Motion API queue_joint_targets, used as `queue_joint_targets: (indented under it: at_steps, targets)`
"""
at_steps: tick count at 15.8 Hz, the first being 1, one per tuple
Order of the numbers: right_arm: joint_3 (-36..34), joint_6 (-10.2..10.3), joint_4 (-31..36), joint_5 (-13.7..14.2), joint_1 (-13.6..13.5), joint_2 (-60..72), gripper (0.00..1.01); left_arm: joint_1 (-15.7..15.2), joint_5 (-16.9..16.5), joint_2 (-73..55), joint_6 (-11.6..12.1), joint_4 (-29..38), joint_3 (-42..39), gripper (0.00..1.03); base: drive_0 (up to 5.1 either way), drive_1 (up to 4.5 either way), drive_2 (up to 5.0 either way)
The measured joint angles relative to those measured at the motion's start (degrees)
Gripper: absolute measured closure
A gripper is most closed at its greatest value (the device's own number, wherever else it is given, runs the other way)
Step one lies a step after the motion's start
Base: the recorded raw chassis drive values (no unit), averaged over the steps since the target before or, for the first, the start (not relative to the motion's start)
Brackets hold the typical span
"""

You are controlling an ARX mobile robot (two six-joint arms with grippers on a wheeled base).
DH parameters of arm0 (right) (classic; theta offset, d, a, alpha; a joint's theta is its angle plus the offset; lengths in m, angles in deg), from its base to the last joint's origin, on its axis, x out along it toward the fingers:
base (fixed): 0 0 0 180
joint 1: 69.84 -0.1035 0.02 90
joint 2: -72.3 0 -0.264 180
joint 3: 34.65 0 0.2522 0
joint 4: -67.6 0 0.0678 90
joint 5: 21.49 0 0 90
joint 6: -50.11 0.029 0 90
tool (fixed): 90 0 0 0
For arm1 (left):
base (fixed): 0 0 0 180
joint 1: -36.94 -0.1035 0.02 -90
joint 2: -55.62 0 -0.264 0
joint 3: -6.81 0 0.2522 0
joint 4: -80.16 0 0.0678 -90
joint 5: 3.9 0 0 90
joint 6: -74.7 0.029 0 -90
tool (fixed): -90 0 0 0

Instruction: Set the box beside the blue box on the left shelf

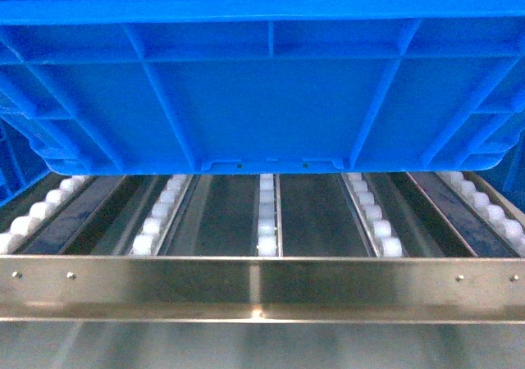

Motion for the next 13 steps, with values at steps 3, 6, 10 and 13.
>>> queue_joint_targets:
  at_steps: [3, 6, 10, 13]
  targets:
    - [0.0, 0.0, 0.0, 0.0, 0.0, 0.0, 0.93, 0.0, 0.0, 0.0, 0.0, -0.1, 0.0, 0.95, -0.1, 4.28, -4.4]
    - [0.0, 0.0, 0.3, 0.0, 0.0, 0.1, 0.93, 0.0, 0.0, -0.1, -0.1, 0.3, 0.0, 0.95, 0.0, 1.43, -1.5]
    - [0.0, 0.0, -0.2, 0.0, 0.0, 0.3, 0.93, 0.0, 0.0, -0.3, 0.0, 0.0, 0.0, 0.95, 0.0, 0.0, 0.0]
    - [0.0, 0.0, -0.1, 0.0, 0.0, 0.2, 0.93, 0.0, 0.0, -0.3, 0.0, 0.0, 0.0, 0.95, 0.0, 0.0, 0.0]
